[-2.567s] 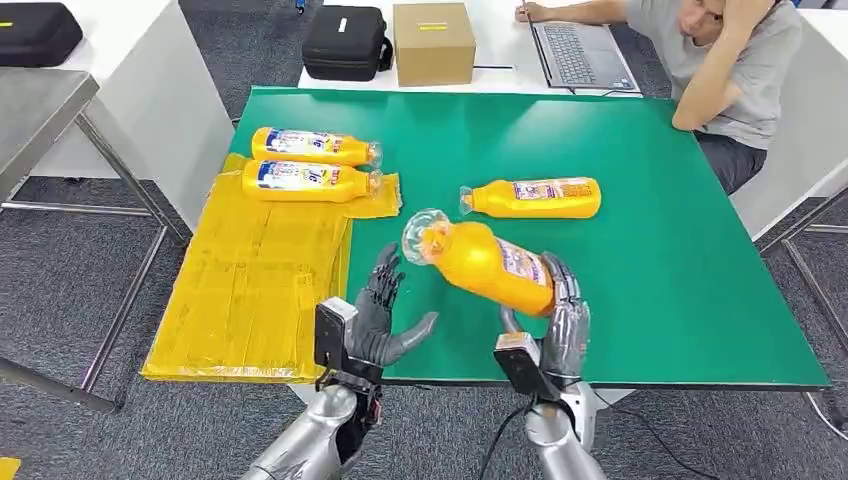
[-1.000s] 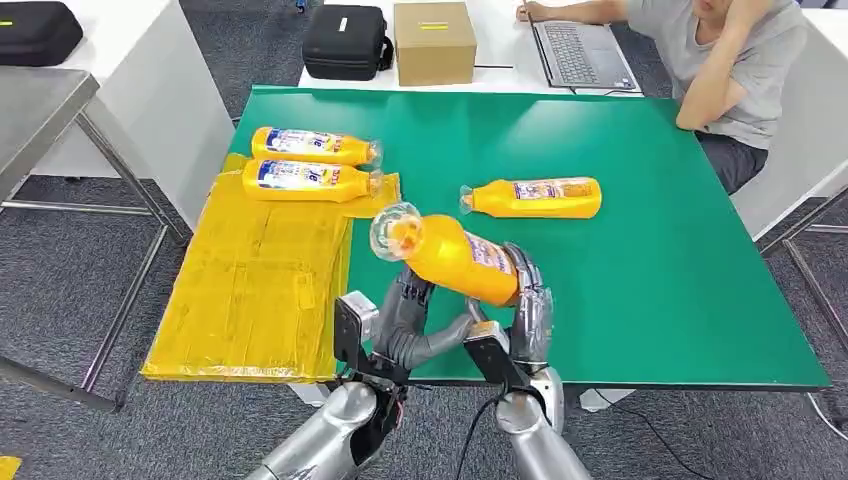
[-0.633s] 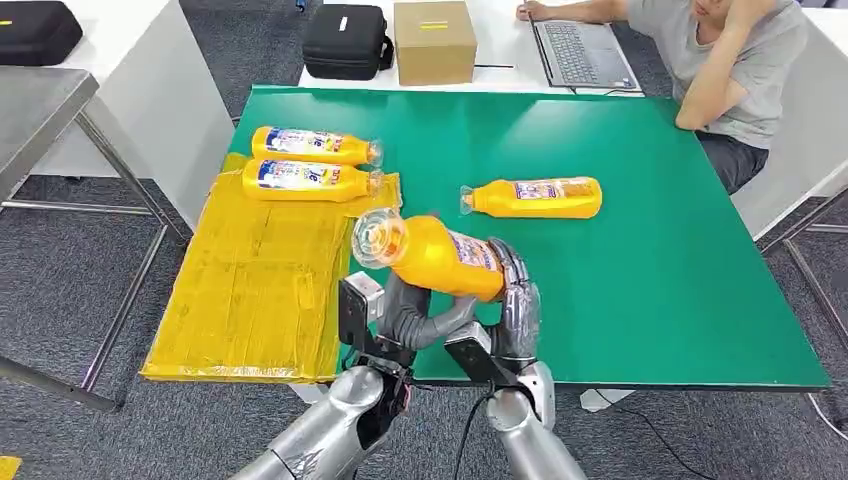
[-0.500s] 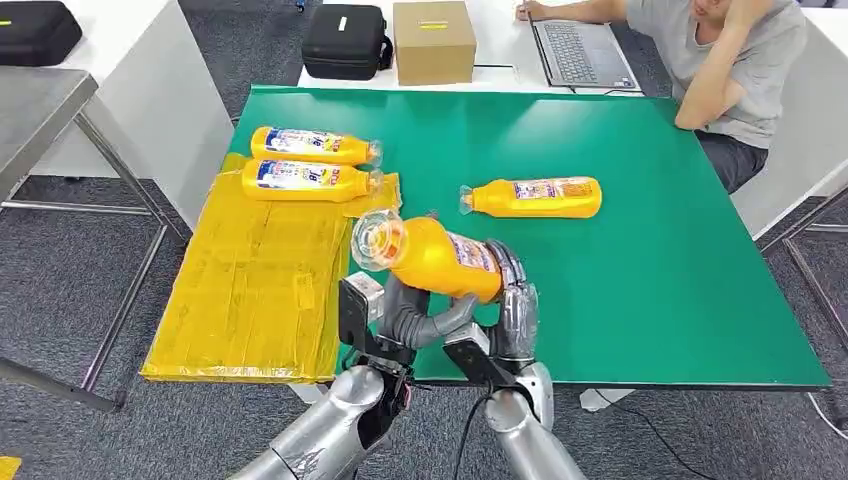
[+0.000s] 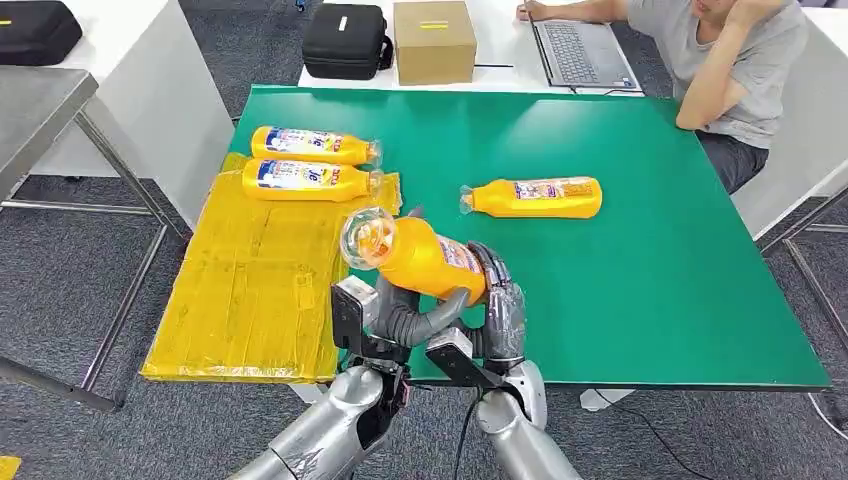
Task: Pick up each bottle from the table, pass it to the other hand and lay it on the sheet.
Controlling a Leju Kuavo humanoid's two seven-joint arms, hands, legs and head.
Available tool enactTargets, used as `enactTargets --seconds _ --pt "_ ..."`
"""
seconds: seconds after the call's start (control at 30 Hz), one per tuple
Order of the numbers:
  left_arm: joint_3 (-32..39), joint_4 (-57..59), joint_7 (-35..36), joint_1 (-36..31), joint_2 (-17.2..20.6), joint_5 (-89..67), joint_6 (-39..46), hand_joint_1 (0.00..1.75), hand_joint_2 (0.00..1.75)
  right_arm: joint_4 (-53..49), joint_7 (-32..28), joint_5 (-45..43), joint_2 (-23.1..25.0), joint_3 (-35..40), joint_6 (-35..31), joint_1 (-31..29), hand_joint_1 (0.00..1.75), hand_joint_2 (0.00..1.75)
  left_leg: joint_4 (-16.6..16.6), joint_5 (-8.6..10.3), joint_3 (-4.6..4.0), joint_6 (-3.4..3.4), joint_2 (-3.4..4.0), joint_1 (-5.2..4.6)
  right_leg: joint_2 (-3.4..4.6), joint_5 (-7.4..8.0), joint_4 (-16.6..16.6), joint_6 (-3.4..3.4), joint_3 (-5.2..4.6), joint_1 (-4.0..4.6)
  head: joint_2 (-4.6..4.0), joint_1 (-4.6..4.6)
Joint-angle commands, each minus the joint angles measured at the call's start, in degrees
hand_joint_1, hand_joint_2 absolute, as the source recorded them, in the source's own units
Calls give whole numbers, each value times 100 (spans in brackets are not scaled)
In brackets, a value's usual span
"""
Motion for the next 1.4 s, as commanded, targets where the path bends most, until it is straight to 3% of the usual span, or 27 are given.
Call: enactTargets --seconds 0.03,0.07,0.1,0.13,0.23,0.27,0.3,0.57,0.63,0.67,0.7,0.73,0.97,1.13,1.2,1.4 --pt "-195 304 40 -240 15 -37 -16 0 175 529 -31 90 59 239 -5 -263 175 175 -2 -9 21 -7 10 0 4 -7 0 -6 18 1 2 0" --pt "-195 304 40 -240 15 -37 -16 0 175 529 -31 90 59 239 -5 -263 175 175 0 -15 32 -10 12 1 5 -13 2 -9 29 3 2 0" --pt "-802 -76 92 -390 261 632 622 0 175 739 -31 -68 -62 343 -5 -403 175 175 -2 -10 24 -8 10 1 4 -9 -1 -7 21 2 2 0" --pt "-571 165 -140 -386 113 513 666 0 175 789 -31 514 144 39 -5 -324 175 175 -2 -13 30 -9 8 0 1 -13 2 -8 27 1 2 0" --pt "-266 42 -140 -302 60 172 837 0 175 1052 -31 370 109 294 -5 -312 175 175 -3 -8 20 -8 8 2 3 -7 -2 -6 18 2 2 0" --pt "-225 32 -140 -299 70 160 830 66 175 1083 -31 291 81 357 -5 -314 175 175 -3 -17 42 -12 12 2 5 -15 0 -10 37 3 2 0" --pt "-197 6 -140 -295 79 48 825 175 175 1097 -31 268 38 409 -5 -345 175 175 -1 -13 29 -10 10 2 3 -12 2 -9 26 4 2 0" --pt "-79 -135 -140 -176 97 -277 624 175 175 1331 -31 122 68 459 -5 -542 173 175 -3 -6 18 -7 5 1 -1 -7 -2 -6 15 2 2 2" --pt "-2 -106 -140 -167 83 -281 605 175 175 1376 -31 73 75 489 -5 -569 157 175 0 -20 45 -13 10 1 0 -21 5 -12 40 3 2 0" --pt "95 -114 -140 -135 67 -370 621 175 175 1416 -31 -31 66 517 -5 -588 127 175 0 -13 31 -10 7 2 0 -14 2 -8 28 3 2 0" --pt "227 -97 -140 -108 43 -452 592 175 175 1574 -31 -343 78 616 -5 -652 19 175 -4 -6 18 -7 7 2 1 -6 -2 -6 15 3 0 0" --pt "297 -129 -140 -92 49 -572 642 175 175 1649 -31 -477 100 603 -5 -696 0 175 -1 -14 33 -11 9 1 2 -14 2 -9 29 2 2 -2" --pt "343 -156 -140 -84 68 -736 726 175 175 1688 -31 -499 120 518 -5 -710 0 175 0 -12 27 -10 9 3 2 -12 2 -8 24 4 2 0" --pt "354 443 -140 -344 189 -1390 1422 175 175 1728 -31 -517 123 164 -5 -497 0 175 -7 -12 42 -11 4 2 -4 -15 -3 -10 39 3 2 2" --pt "383 676 -140 -468 329 -1641 1566 175 175 1356 -31 -415 62 38 -5 -115 0 175 -7 -7 27 -9 1 2 -4 -9 -5 -7 26 3 2 0" --pt "516 1407 -140 -810 698 -2402 2313 175 175 1539 -31 -850 95 -23 -5 -145 0 175 -10 -4 24 -9 10 1 5 -3 -6 -7 19 1 2 2"
